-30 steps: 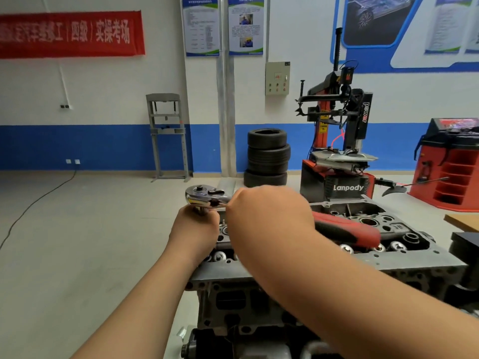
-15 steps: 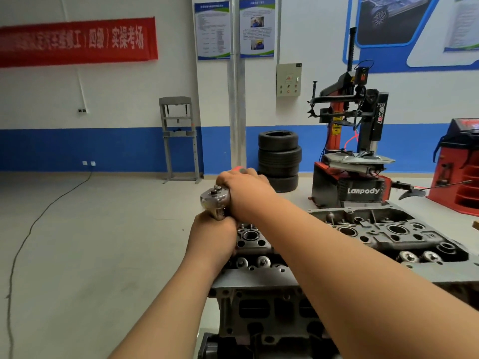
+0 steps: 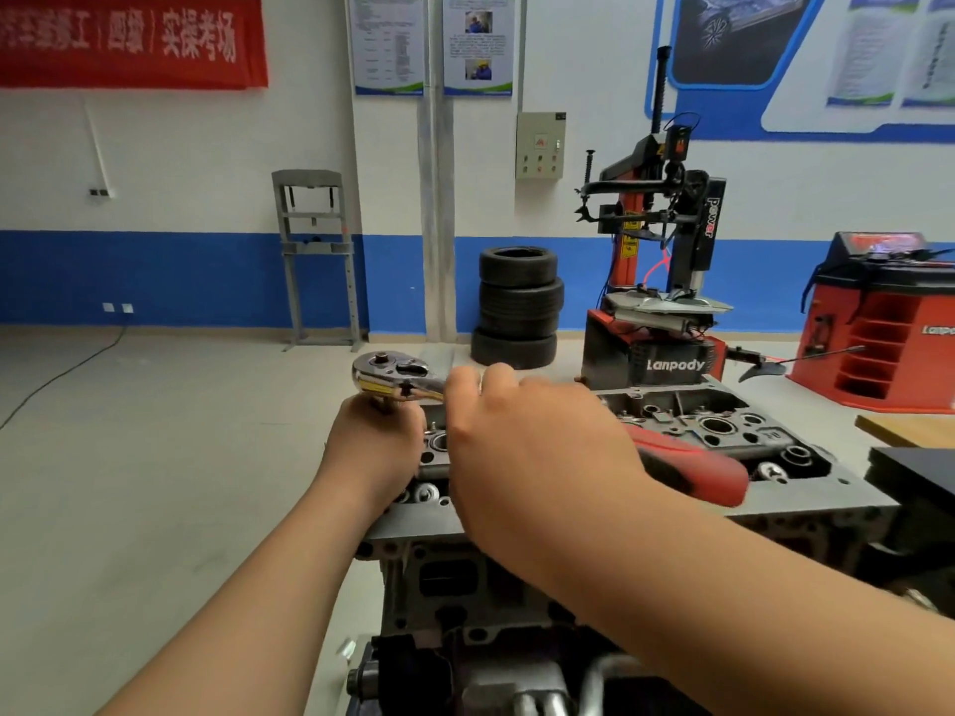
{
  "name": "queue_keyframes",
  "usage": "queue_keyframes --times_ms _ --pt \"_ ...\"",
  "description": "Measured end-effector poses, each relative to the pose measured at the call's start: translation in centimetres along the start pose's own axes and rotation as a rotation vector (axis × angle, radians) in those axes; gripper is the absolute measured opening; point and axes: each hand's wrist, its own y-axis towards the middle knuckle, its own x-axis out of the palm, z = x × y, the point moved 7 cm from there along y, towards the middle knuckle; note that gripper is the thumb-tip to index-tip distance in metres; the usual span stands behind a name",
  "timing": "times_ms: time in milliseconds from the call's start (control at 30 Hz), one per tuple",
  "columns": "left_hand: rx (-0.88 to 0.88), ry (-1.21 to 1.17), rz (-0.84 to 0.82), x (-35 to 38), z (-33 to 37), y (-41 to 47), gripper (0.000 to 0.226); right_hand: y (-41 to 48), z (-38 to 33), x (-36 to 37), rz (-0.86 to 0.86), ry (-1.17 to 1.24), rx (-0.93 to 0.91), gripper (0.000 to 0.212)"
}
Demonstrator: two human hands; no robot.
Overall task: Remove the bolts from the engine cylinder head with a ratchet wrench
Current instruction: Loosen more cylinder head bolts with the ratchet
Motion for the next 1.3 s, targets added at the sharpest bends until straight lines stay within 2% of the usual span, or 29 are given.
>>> queue_keyframes --times_ms 133,233,300,400,500,600,700,800,900,967,1033,1100,1200,1300 --pt "-0.081 0.008 -0.027 0.4 -0.7 0.7 0.029 4.2 3.4 2.5 0.070 0.059 0.105 0.014" --pt "-0.112 -0.140 -0.085 0.7 -1.1 0.3 0.025 9.2 4.5 6.0 0.000 0.210 0.137 0.006" --pt "-0.125 -0.210 -0.107 0.6 -1.4 0.1 0.030 12.3 3.3 7.5 -0.065 0.276 0.100 0.007" --pt "-0.137 -0.148 -0.110 0.5 -1.5 0.3 0.032 14.7 1.1 8.5 -0.146 0.352 -0.020 0.011" --pt "-0.115 -0.047 -0.093 0.4 -1.1 0.4 0.027 14.7 1.3 8.5 -0.102 0.370 -0.023 0.013" --pt "-0.095 -0.029 -0.087 0.4 -0.6 0.3 0.023 13.7 2.2 8.1 -0.049 0.316 0.046 0.013" --pt "-0.097 -0.060 -0.100 0.6 -0.2 0.0 0.018 11.6 3.5 7.7 -0.072 0.258 0.158 0.026" --pt "-0.104 -0.098 -0.098 0.7 -0.3 0.0 0.024 7.4 4.2 5.8 -0.008 0.110 0.240 0.030" --pt "-0.090 -0.069 -0.125 0.8 -0.3 0.0 0.024 2.8 2.8 3.8 0.046 -0.041 0.204 0.043" --pt "-0.024 0.033 -0.124 0.9 0.1 0.0 0.033 0.6 0.5 2.7 0.092 -0.109 0.100 0.054" --pt "0.008 0.051 -0.052 0.0 0.6 -0.3 0.035 -0.1 -1.3 2.0 0.124 -0.165 0.014 0.057" --pt "0.019 0.049 -0.048 -0.3 0.8 -0.5 0.036 1.1 -1.1 1.1 0.190 -0.147 -0.014 0.046" --pt "-0.075 -0.034 -0.069 0.1 -0.6 0.1 0.026 4.3 1.8 1.6 0.183 0.048 0.046 0.008" --pt "-0.094 -0.107 -0.109 0.8 -1.2 0.3 0.019 8.7 4.2 5.1 0.054 0.150 0.122 0.004"
